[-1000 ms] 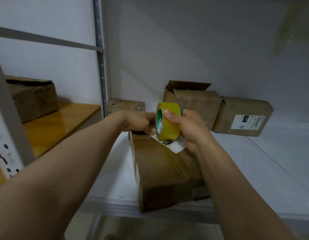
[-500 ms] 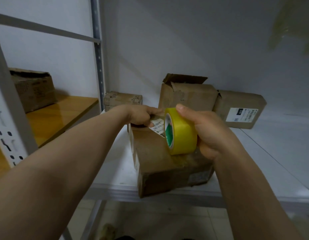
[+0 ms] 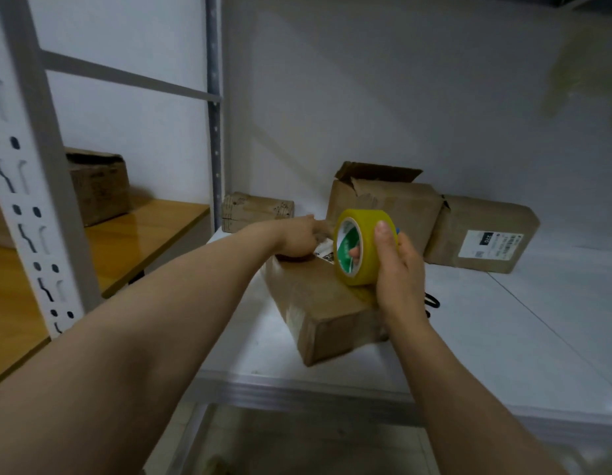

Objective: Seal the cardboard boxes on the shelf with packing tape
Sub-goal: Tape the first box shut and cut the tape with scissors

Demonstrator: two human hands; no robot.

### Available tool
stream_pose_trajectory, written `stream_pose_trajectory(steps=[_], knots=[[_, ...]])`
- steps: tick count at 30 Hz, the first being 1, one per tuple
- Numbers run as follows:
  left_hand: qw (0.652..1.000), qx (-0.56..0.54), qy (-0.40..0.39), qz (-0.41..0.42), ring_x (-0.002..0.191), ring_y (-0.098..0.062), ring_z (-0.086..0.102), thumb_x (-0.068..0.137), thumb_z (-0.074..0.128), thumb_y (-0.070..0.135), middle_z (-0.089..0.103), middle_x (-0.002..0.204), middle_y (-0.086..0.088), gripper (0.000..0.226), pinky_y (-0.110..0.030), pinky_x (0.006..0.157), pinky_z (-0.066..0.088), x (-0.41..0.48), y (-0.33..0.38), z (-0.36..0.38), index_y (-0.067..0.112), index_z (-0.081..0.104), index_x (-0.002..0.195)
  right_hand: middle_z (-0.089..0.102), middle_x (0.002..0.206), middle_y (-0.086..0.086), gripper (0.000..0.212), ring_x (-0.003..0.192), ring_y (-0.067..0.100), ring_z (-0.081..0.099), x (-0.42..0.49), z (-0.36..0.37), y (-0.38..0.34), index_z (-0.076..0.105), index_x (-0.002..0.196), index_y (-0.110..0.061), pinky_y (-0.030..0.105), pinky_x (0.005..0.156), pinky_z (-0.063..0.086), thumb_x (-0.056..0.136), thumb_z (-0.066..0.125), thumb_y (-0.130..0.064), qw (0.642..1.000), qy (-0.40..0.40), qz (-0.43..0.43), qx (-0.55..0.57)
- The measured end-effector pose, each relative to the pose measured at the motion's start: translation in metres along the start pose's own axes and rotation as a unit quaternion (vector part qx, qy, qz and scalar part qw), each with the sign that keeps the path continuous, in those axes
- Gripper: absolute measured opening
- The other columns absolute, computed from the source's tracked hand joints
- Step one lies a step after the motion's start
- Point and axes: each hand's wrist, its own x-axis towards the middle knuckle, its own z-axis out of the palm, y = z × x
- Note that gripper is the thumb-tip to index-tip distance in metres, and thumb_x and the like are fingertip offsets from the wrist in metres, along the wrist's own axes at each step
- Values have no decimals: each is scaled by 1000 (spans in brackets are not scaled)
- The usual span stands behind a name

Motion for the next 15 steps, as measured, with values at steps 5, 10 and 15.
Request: stream_pose_trajectory(steps=[5, 10, 15], knots=[[998, -23, -53, 36, 130, -19, 50, 90, 57, 25, 52, 146, 2, 62, -37, 111, 38, -6, 8, 18, 30, 40, 149, 74, 89, 2, 54, 85, 20, 72, 12, 0, -9, 65, 89, -14, 53, 84, 59, 84, 60, -68, 999, -19, 46, -14], [998, -10, -67, 4, 140, -20, 41, 100, 55, 24, 43, 155, 2, 59, -34, 111, 33, -4, 4, 15, 28, 34, 155, 70, 90, 8, 41, 84, 26, 70, 16, -21, -50, 65, 86, -11, 45, 83, 57, 87, 72, -52, 988, -47, 145, 0], [996, 42, -75, -12, 136, -22, 44, 97, 53, 35, 48, 151, 0, 54, -47, 116, 32, -7, 10, 13, 30, 43, 149, 75, 92, 8, 26, 78, 22, 74, -8, -50, -67, 68, 92, -14, 41, 78, 60, 86, 75, -38, 979, -103, 174, 35]])
